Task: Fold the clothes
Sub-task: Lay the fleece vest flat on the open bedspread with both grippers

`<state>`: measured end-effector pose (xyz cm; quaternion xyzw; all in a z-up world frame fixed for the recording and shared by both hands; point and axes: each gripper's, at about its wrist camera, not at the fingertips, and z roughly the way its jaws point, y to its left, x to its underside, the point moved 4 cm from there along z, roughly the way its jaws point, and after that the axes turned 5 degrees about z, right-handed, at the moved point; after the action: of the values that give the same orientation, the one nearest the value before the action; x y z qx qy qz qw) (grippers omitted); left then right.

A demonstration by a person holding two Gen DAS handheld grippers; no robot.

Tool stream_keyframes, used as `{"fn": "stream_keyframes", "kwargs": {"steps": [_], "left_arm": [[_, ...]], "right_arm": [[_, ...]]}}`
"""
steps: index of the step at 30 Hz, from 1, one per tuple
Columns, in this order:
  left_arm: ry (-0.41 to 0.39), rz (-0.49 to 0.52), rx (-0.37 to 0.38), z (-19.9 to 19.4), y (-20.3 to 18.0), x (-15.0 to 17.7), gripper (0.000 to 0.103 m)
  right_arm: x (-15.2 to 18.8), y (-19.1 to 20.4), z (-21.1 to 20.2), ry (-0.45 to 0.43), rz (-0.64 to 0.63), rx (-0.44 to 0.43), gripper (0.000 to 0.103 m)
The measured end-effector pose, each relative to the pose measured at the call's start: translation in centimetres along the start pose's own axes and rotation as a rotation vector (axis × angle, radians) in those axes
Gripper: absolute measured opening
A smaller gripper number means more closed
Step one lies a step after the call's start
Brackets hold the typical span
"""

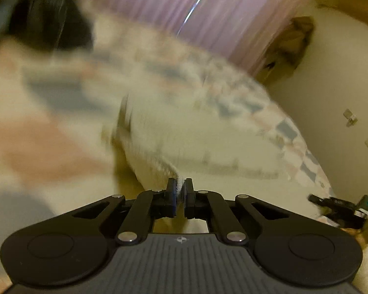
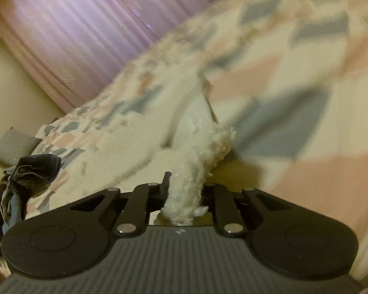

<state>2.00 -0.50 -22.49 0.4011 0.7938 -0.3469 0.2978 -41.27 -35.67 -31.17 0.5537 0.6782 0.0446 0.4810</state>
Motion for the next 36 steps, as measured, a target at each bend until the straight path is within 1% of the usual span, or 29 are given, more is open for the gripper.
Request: {"fn": "stream_keyframes", "kwargs": {"steps": [1,2,3,4,5,6,7,8,10,11,12,13,16,17,19,21,22,23,24,25,26,27,28,30,32,34,35,36], "left_arm": [[0.014,0.022,-0.066,0.0,-0.1,-0.2,0.006],[0.034,0.042,-0.137,0.0,-0.2,-0.3,0.011],[0.054,0.062,-0.207,0.1,-0.3,-0.4,0.013],[0.090,0.077,-0.278,0.3,0.1,0.6,0.018],[0.131,0.089,-0.328,0.4,0.6,1.9,0.028],[0.169,0.066,-0.349,0.4,1.3,3.8,0.029],[0.206,0.036,-0.366,0.4,2.0,5.7,0.030],[0.232,-0.025,-0.363,0.0,2.9,7.5,0.029],[0.237,-0.183,-0.304,-0.9,4.0,10.2,0.031],[0.221,-0.255,-0.264,-1.2,4.0,11.2,0.038],[0.202,-0.325,-0.222,-1.6,3.9,12.1,0.041],[0.179,-0.367,-0.191,-1.7,3.4,12.7,0.048],[0.146,-0.445,-0.119,-0.5,1.8,14.1,0.051],[0.136,-0.479,-0.102,0.1,1.5,14.7,0.055],[0.117,-0.548,-0.084,1.0,1.5,15.9,0.059],[0.086,-0.668,-0.050,1.8,2.3,16.8,0.059],[0.077,-0.698,-0.042,2.0,2.6,17.0,0.057],[0.069,-0.725,-0.036,2.2,2.7,17.0,0.048],[0.076,-0.708,-0.039,2.4,2.7,16.8,0.045],[0.083,-0.672,-0.055,2.5,2.5,16.4,0.029],[0.090,-0.620,-0.081,2.4,2.2,16.0,0.009],[0.089,-0.586,-0.095,2.2,2.1,15.4,0.009],[0.086,-0.556,-0.106,2.0,2.0,14.8,0.008],[0.057,-0.476,-0.123,0.8,1.4,13.0,0.008],[0.025,-0.398,-0.141,-0.6,0.7,11.2,0.009],[-0.007,-0.326,-0.161,-2.2,0.0,9.5,0.009],[0.001,-0.319,-0.168,-2.4,0.0,9.2,0.010],[0.033,-0.331,-0.167,-2.2,0.3,9.7,0.010]], "right_arm": [[-0.4,0.3,-0.2,-0.007,-0.008,0.020,0.012],[-0.4,0.1,0.1,0.009,0.012,0.047,0.013],[-0.3,0.0,0.3,0.034,0.024,0.076,0.014],[0.4,-0.1,0.5,0.066,0.011,0.106,0.019],[1.2,0.0,0.5,0.084,-0.020,0.136,0.023],[2.1,0.0,0.4,0.099,-0.050,0.160,0.026],[2.9,-0.2,0.1,0.109,-0.070,0.166,0.034],[3.5,-0.5,-0.2,0.113,-0.065,0.158,0.041],[4.4,-1.7,-1.1,0.106,0.005,0.123,0.042],[4.5,-2.2,-1.6,0.097,0.052,0.100,0.042],[4.6,-2.7,-2.1,0.083,0.091,0.079,0.042],[4.4,-2.9,-2.5,0.068,0.115,0.067,0.042],[3.9,-3.2,-2.9,0.035,0.124,0.045,0.044],[3.9,-3.2,-2.9,0.032,0.127,0.046,0.045],[4.0,-3.4,-2.5,0.031,0.155,0.031,0.046],[4.3,-3.9,-1.7,0.045,0.193,0.017,0.048],[4.3,-4.1,-1.2,0.053,0.208,0.017,0.048],[4.3,-4.3,-0.7,0.055,0.214,0.019,0.049],[4.2,-4.3,-0.4,0.051,0.215,0.022,0.049],[4.1,-4.3,-0.1,0.047,0.218,0.028,0.048],[4.0,-4.4,0.2,0.045,0.222,0.035,0.042],[4.0,-4.3,0.3,0.038,0.221,0.033,0.030],[3.8,-4.1,0.2,0.027,0.218,0.019,0.011],[3.6,-3.4,-0.7,-0.009,0.210,0.003,0.010],[3.1,-2.3,-2.4,-0.046,0.188,-0.019,0.009],[2.8,-1.1,-3.9,-0.060,0.169,-0.043,0.009],[2.7,-0.7,-4.4,-0.055,0.154,-0.041,0.009],[2.8,-0.7,-4.4,-0.042,0.146,-0.023,0.009]]}}
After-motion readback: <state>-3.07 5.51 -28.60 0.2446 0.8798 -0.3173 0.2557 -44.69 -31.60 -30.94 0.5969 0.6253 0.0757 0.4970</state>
